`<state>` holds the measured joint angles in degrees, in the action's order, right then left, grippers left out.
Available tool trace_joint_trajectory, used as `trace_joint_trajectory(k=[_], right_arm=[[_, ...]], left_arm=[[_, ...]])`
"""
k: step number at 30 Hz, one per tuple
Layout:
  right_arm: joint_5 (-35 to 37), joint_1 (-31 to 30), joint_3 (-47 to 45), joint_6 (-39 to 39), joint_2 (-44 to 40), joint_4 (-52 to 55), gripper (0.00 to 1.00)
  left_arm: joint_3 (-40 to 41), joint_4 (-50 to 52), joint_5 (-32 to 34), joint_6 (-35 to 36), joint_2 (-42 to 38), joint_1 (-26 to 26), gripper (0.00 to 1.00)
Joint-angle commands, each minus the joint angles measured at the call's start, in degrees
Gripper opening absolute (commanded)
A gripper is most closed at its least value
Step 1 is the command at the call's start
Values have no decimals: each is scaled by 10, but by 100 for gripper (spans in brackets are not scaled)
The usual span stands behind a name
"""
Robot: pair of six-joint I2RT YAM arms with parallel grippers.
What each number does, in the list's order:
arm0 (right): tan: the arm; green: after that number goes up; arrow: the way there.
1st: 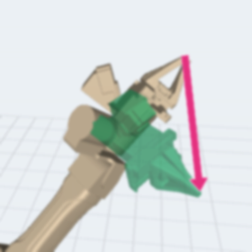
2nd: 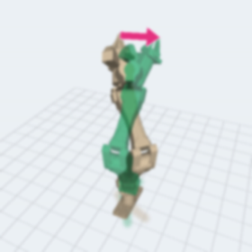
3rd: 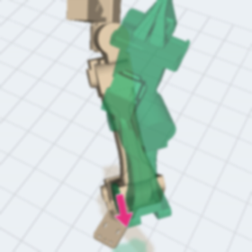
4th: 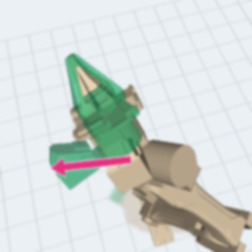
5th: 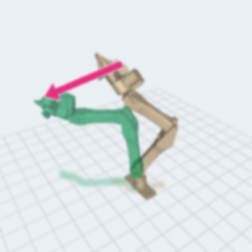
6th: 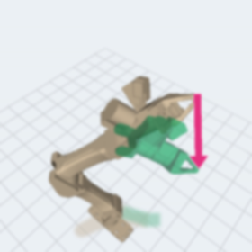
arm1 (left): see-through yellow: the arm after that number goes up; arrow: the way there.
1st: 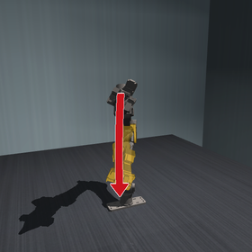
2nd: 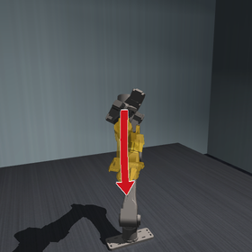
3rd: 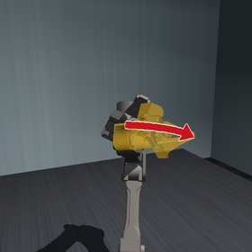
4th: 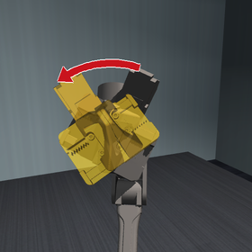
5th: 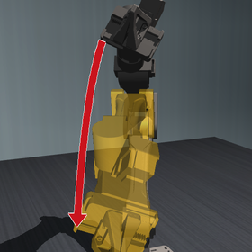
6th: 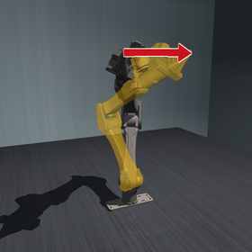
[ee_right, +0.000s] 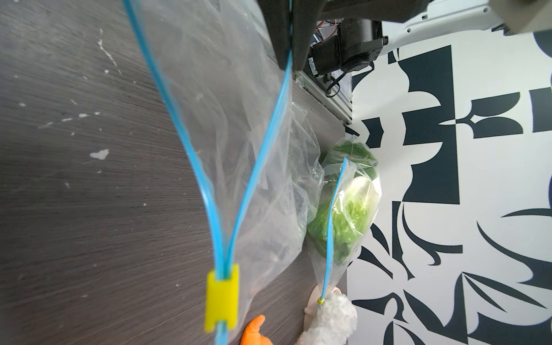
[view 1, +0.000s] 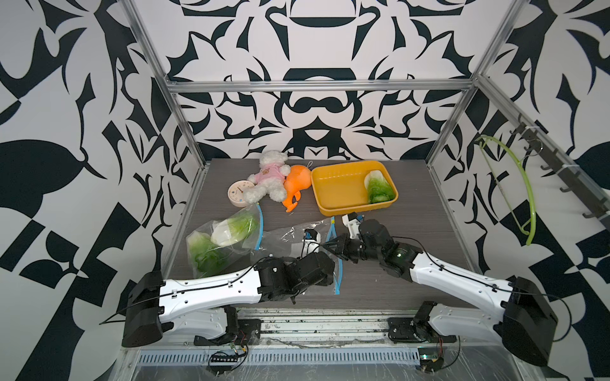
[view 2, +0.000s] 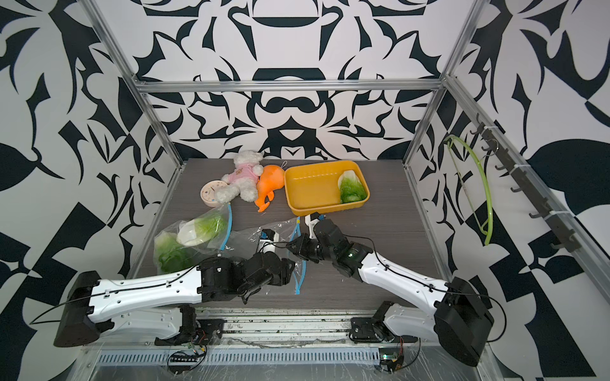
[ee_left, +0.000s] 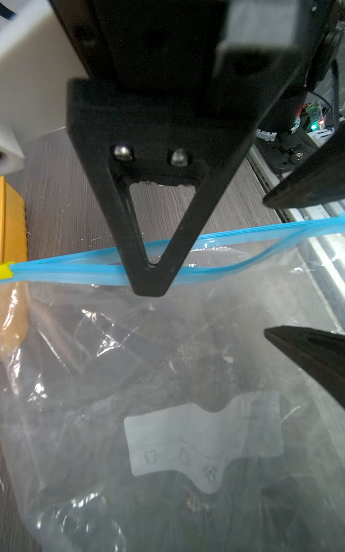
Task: Put the chinese cabbages into a zipper bag and zip it
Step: Pick up the zipper food storage bag at the center of the board.
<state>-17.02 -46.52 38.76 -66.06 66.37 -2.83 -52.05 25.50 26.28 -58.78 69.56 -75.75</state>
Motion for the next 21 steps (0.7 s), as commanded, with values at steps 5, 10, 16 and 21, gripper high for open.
trace_joint_trajectory(k=[5,10,16,21], right_arm=[[54,-31,12,-47,-34,-38,0],[71,-50,13,-53,-37,-45,0],[77,-57,13,-57,-30,-52,0],[78,-57,19,-47,-30,-44,0]], left_arm=[[20,-41,53,-22,2,0,60],[24,-49,78,-13,6,1,55],[22,-52,92,-7,11,17,42],[17,-46,96,2,18,29,31]])
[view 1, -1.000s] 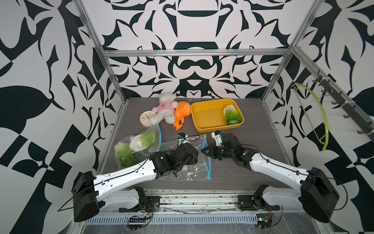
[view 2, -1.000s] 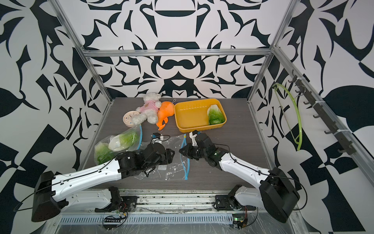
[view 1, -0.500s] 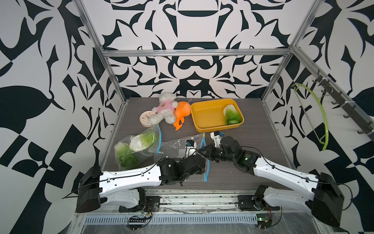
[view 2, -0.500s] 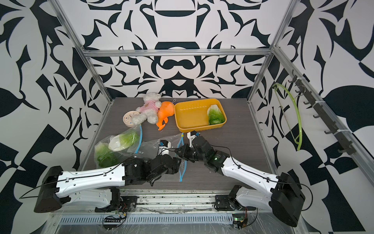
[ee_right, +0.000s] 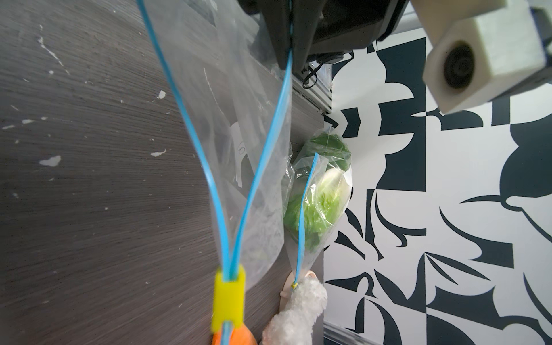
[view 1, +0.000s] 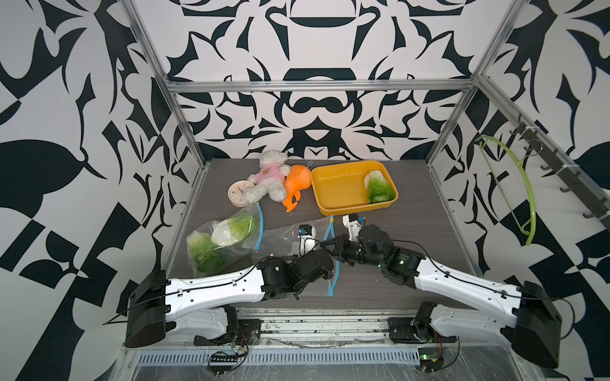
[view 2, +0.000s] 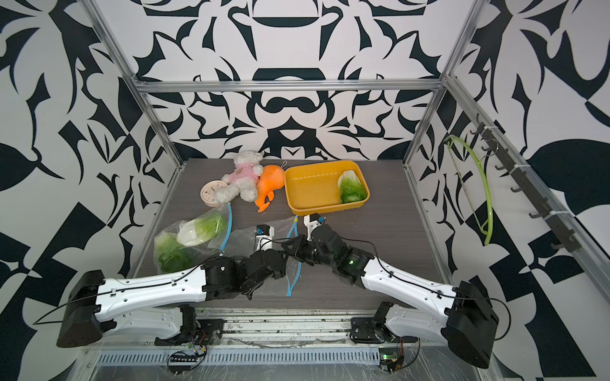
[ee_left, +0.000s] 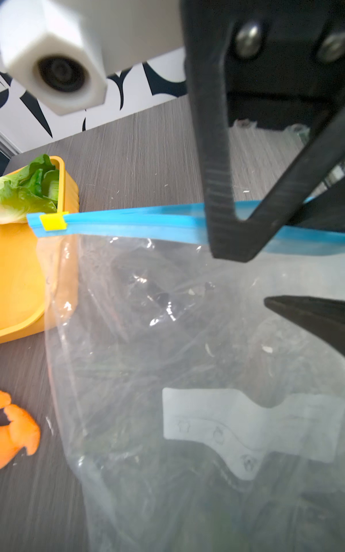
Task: Put the chinese cabbages into a zipper bag and zip it
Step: Pick up the zipper food storage bag at the center of the board.
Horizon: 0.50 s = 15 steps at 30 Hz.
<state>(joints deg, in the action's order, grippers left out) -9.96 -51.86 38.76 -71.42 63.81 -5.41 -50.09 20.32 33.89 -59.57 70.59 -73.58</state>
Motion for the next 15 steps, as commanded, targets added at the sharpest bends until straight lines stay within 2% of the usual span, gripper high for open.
trace_joint_trajectory(k=[1,9,11,13,15], right_arm=[[6,-5,22,9,-4,-15,0],[4,-4,45,34,-7,14,2],[9,-5,56,52,-18,44,8],[10,-4,79,82,-30,95,18],[30,-4,127,141,-40,196,27]], left_arm=[[-3,6,19,11,9,9,27],[-1,20,23,28,-1,17,5],[2,24,26,29,-10,19,3],[4,35,29,31,-20,20,3],[7,40,29,36,-28,21,3]])
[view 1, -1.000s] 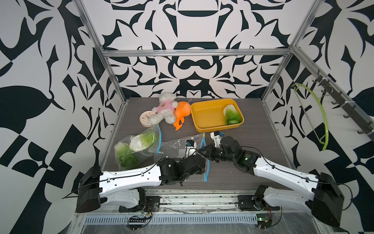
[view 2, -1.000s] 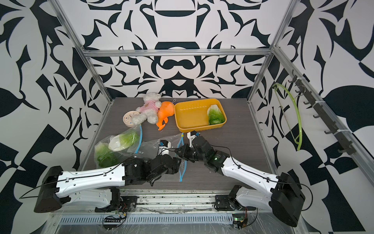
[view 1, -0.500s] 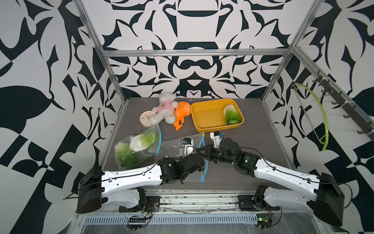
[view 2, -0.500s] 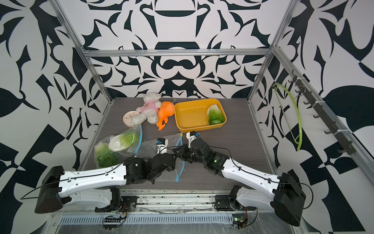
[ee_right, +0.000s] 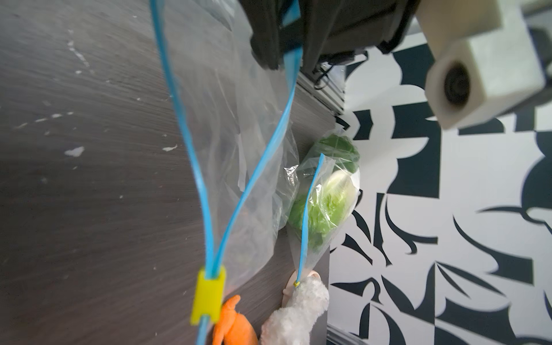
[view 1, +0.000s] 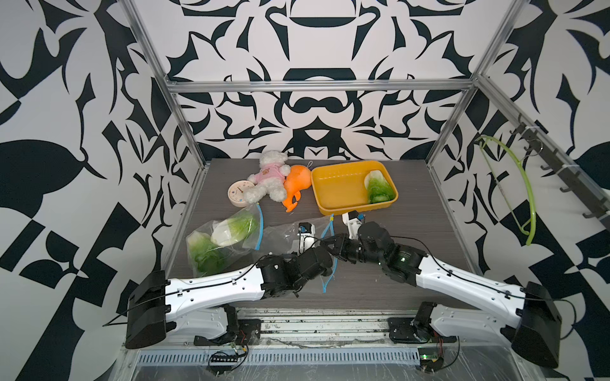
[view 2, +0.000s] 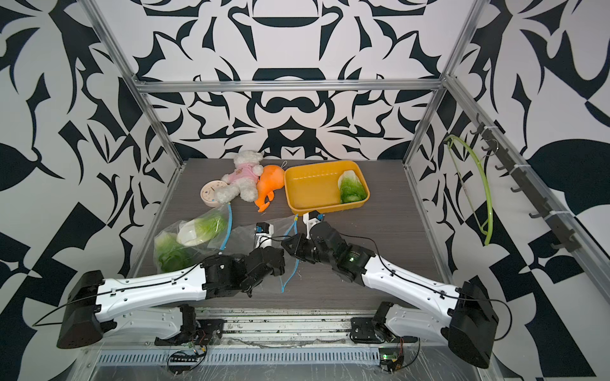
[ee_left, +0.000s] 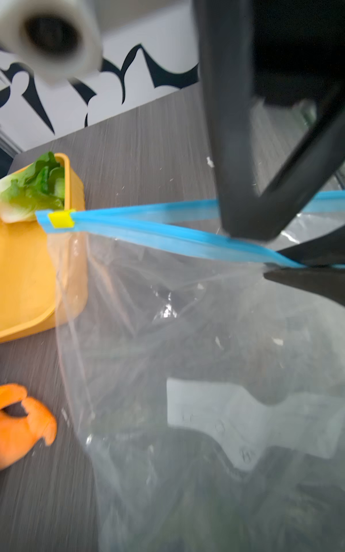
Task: Put the chinese cabbages into a zipper bag and zip it
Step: Pick up the zipper food storage bag at the center of the board, then open the zipper of the food storage bag at the center of the board.
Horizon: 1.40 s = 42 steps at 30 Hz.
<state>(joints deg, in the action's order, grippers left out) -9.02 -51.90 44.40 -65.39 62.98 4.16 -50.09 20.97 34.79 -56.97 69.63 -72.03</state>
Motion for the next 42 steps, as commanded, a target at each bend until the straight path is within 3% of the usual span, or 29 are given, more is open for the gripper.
trace_joint_trajectory(k=[1,7,13,22,33,42], right_arm=[[42,-4,99,111,-36,160,31],[134,-4,171,187,-43,357,51],[96,-4,199,224,30,359,57],[68,3,162,209,82,263,52],[184,15,157,223,41,357,46],[147,15,181,234,54,326,46]], left_arm=[[7,37,20,11,-23,6,3],[6,37,17,25,-40,10,2],[-15,42,14,46,-32,13,2],[-50,69,19,82,-36,20,1],[-188,214,99,184,-40,30,0],[-185,194,71,202,-22,33,0]])
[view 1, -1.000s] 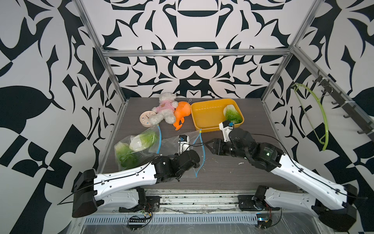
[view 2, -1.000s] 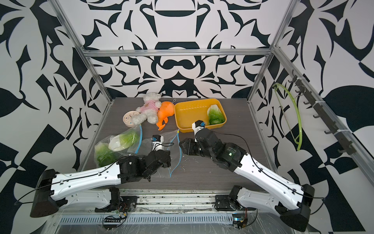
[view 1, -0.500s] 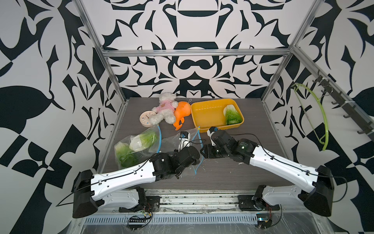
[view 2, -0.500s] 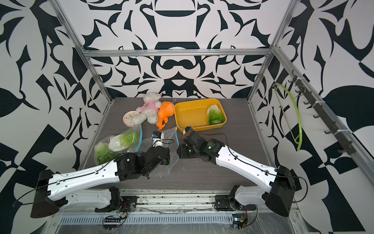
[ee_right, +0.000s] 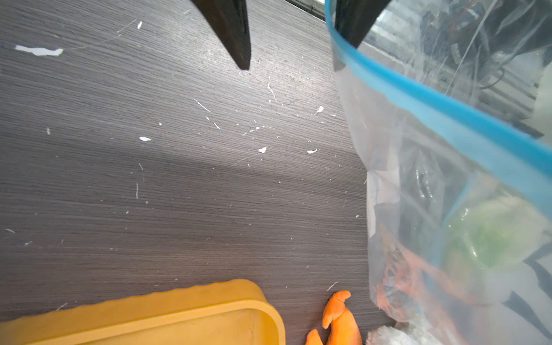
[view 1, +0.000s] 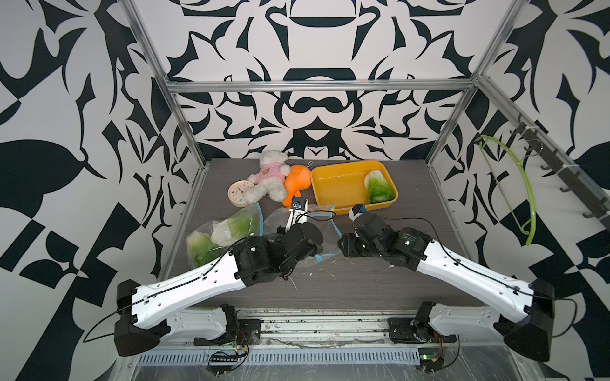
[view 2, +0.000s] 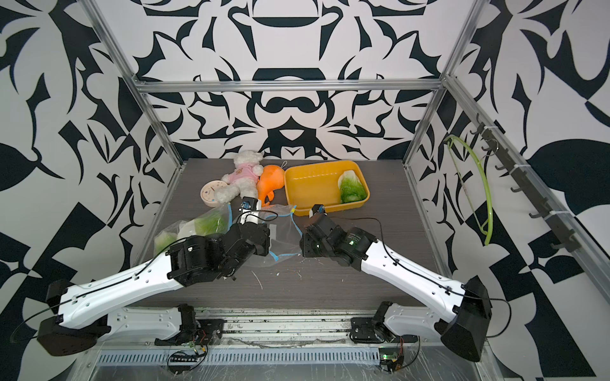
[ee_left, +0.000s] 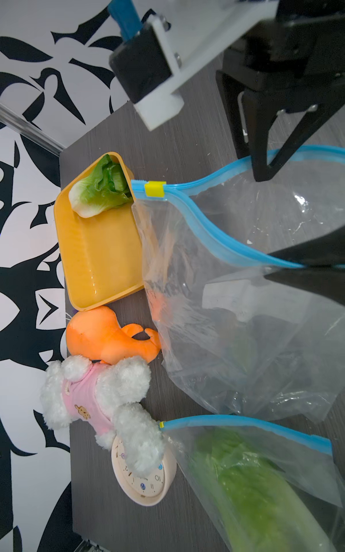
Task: Put the chinese cabbages into a zipper bag and zip it
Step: Open the zipper of the food storage bag at the center of the board.
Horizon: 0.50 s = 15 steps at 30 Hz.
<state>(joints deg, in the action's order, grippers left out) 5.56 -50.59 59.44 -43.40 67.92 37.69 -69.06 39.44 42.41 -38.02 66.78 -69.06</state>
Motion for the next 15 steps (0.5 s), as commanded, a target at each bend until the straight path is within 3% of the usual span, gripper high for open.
trace_joint_trajectory(k=[1,6,15], right_arm=[[-7,2,34,17,10,-17,47],[-11,2,47,15,30,-57,52],[9,34,15,26,32,-73,56]], left_arm=[[6,6,-10,4,9,3,0],[20,-24,-52,-3,25,3,0],[-13,0,-33,13,20,3,0]])
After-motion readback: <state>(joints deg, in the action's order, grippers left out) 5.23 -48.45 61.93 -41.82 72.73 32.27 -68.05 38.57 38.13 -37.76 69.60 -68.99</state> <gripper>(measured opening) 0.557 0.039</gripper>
